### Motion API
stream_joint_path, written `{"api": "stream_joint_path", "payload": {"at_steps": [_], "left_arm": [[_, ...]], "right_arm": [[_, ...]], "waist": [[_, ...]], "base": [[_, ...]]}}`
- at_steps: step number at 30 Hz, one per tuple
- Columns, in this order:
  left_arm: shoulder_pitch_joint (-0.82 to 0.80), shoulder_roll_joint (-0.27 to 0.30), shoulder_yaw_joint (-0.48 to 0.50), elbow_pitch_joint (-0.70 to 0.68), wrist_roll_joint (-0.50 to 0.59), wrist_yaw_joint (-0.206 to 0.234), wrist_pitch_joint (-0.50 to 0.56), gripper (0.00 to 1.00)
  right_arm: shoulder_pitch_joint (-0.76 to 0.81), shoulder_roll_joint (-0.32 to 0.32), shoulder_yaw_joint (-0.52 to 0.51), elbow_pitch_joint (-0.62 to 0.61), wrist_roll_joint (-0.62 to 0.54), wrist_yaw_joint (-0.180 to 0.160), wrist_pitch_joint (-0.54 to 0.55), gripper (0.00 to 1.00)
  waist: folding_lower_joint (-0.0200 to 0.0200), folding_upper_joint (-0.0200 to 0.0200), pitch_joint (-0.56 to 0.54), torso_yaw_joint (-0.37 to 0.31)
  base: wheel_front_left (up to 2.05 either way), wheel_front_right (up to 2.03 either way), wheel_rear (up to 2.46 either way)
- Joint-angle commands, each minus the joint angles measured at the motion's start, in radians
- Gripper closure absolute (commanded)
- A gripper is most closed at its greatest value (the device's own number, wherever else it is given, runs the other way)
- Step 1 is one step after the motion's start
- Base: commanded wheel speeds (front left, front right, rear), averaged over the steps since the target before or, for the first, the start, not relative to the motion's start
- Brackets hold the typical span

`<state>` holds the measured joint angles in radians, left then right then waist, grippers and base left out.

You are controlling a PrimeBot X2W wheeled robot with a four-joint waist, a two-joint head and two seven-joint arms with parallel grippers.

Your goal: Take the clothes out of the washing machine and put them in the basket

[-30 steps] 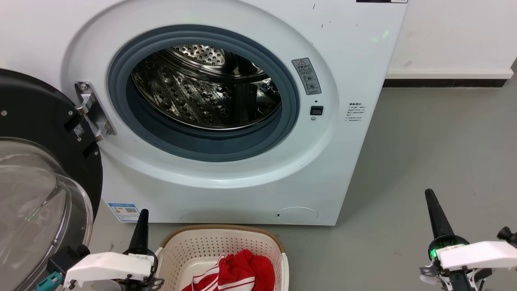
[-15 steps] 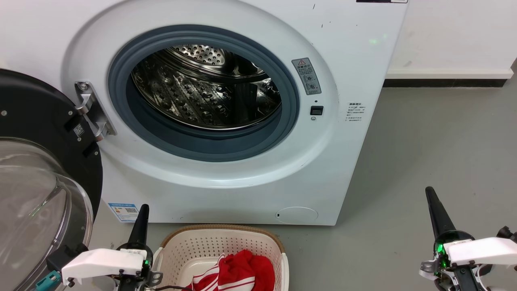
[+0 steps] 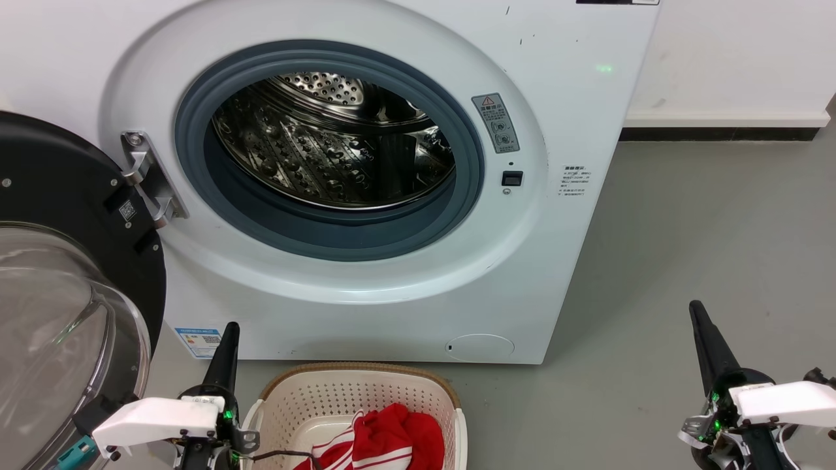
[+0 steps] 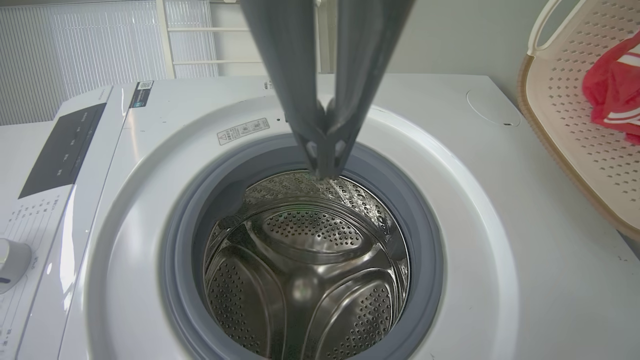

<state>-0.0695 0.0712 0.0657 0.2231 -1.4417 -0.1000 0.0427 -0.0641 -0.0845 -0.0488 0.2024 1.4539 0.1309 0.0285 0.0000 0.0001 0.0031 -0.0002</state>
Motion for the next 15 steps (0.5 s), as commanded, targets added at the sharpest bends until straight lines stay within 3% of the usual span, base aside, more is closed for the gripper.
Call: {"api": "stream_joint_path", "payload": {"at_steps": [1,15], "left_arm": [[-0.020,0.001,0.003,0.000,-0.018,-0.008,0.009,1.00],[-0.034,-0.001,0.017,0.015,-0.127,-0.025,0.036,1.00]], "right_arm": [[-0.026,0.000,-0.003,0.003,0.019,0.000,0.007,1.00],[-0.040,0.004,-0.017,0.027,0.127,0.000,0.037,1.00]], "waist": [[0.0000,-0.0001,0.000,0.000],[0.0000,-0.0001,0.000,0.000]], "base": [[0.00,0.00,0.00],[0.00,0.00,0.00]]}}
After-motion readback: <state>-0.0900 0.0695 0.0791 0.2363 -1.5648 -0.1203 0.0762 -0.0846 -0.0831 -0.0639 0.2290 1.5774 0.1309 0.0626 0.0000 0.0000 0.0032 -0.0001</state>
